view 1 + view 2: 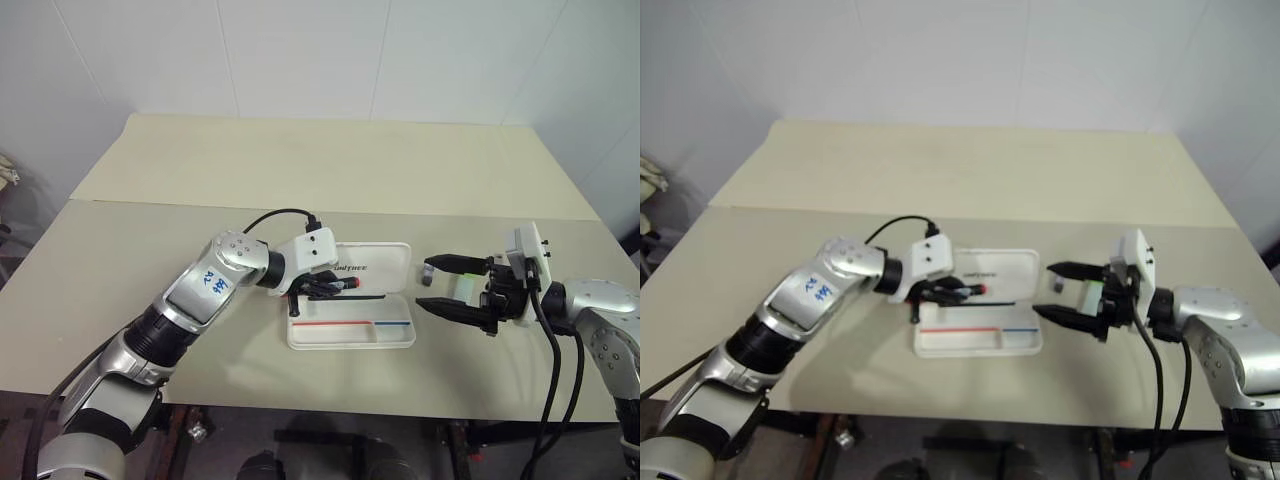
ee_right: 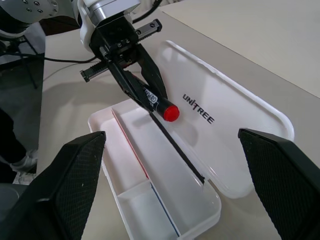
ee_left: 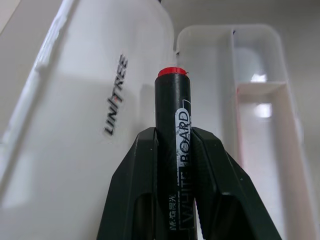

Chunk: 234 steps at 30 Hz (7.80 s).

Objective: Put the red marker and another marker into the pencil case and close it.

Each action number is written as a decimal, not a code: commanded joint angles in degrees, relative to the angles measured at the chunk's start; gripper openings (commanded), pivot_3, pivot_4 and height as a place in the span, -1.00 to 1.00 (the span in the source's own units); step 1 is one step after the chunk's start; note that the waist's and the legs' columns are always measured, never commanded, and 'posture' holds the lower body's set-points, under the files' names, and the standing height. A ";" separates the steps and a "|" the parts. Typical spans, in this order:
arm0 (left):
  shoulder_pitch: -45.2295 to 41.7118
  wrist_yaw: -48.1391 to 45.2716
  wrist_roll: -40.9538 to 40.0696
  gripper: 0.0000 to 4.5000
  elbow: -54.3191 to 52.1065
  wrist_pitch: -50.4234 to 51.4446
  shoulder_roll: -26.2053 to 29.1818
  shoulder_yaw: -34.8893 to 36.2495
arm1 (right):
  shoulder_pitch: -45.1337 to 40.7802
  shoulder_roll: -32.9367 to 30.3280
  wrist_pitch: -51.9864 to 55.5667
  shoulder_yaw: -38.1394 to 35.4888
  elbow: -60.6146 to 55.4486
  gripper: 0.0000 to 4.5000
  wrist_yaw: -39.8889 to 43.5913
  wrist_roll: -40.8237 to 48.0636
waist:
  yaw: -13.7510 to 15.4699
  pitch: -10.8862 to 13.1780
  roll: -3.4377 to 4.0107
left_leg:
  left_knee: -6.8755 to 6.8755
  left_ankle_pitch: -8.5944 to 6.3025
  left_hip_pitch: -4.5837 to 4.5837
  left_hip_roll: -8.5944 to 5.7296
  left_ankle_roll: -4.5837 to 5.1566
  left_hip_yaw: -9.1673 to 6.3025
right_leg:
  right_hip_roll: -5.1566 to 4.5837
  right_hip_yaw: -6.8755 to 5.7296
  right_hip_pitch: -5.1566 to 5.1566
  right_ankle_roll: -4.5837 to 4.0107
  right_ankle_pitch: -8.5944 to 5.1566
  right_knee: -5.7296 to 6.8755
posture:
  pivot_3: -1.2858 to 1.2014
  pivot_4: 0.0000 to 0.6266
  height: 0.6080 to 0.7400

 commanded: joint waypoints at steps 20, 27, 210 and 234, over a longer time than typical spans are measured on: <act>-4.58 -4.55 3.88 -0.75 6.53 -2.06 -9.20 -1.04 | 5.87 0.67 -0.69 -4.91 -7.85 1.00 -6.24 2.80 | 0.00 0.01 -0.01 | 0.01 -0.01 0.02 -0.02 0.04 -0.01 | 0.00 0.03 0.00 0.00 0.00 0.04 | 0.03 -0.52 1.00; -3.95 -4.76 5.00 -0.75 9.49 -2.92 -10.91 -1.24 | 6.45 0.59 -0.81 -4.98 -8.23 1.00 -7.12 2.91 | -0.01 0.02 -0.03 | 0.01 -0.01 0.03 -0.02 0.04 -0.02 | 0.00 0.03 0.00 0.00 0.00 0.06 | 0.03 -0.52 1.00; 37.28 9.85 -19.77 1.00 -22.33 -18.22 1.25 36.93 | -14.64 4.02 -14.39 19.26 12.71 -0.50 4.46 -22.08 | -1.61 0.00 -0.09 | -0.16 -0.08 0.10 -0.01 0.17 0.08 | -0.01 0.12 0.00 -0.04 0.12 -0.17 | 0.03 -0.52 1.00; 37.38 11.00 -19.93 1.00 -23.39 -17.31 1.85 36.93 | -12.80 10.18 -15.30 27.28 4.72 -0.50 10.33 -22.31 | -1.59 0.00 -0.09 | -0.11 -0.06 0.14 -0.01 0.14 0.09 | -0.01 0.13 0.00 -0.05 0.12 -0.04 | 0.03 -0.52 1.00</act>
